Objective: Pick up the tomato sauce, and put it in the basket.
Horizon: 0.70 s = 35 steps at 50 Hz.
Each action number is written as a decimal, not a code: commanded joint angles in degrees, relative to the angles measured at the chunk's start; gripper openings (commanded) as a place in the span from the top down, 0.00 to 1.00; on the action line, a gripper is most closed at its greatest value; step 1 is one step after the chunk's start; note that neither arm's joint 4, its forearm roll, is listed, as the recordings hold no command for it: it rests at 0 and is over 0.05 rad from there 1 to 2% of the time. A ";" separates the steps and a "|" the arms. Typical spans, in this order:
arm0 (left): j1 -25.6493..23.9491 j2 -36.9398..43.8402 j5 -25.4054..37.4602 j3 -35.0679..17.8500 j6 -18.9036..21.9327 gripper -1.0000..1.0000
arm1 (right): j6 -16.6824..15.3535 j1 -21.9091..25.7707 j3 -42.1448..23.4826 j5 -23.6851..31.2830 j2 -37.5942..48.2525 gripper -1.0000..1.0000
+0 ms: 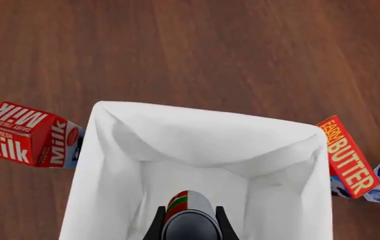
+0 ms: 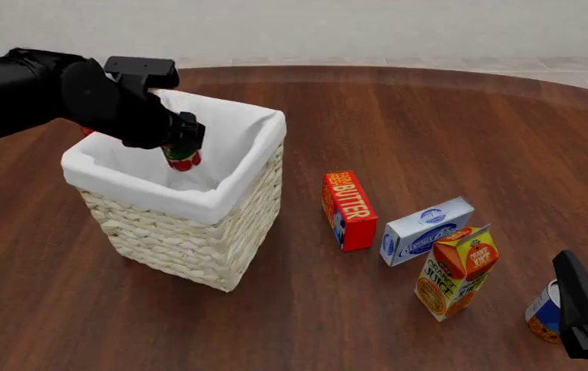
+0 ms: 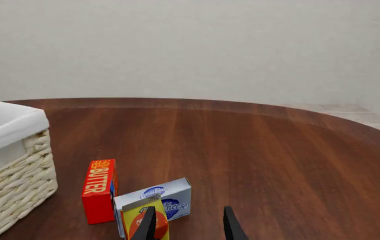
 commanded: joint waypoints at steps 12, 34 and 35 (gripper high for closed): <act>-0.11 2.20 -1.14 0.24 0.22 1.00 | 0.24 0.00 -0.02 0.04 0.04 0.00; 0.72 4.31 -2.12 1.36 1.53 1.00 | 0.25 -0.01 -0.02 0.04 0.03 0.00; 0.72 4.31 -2.12 1.36 1.53 1.00 | 0.25 -0.01 -0.02 0.04 0.03 0.00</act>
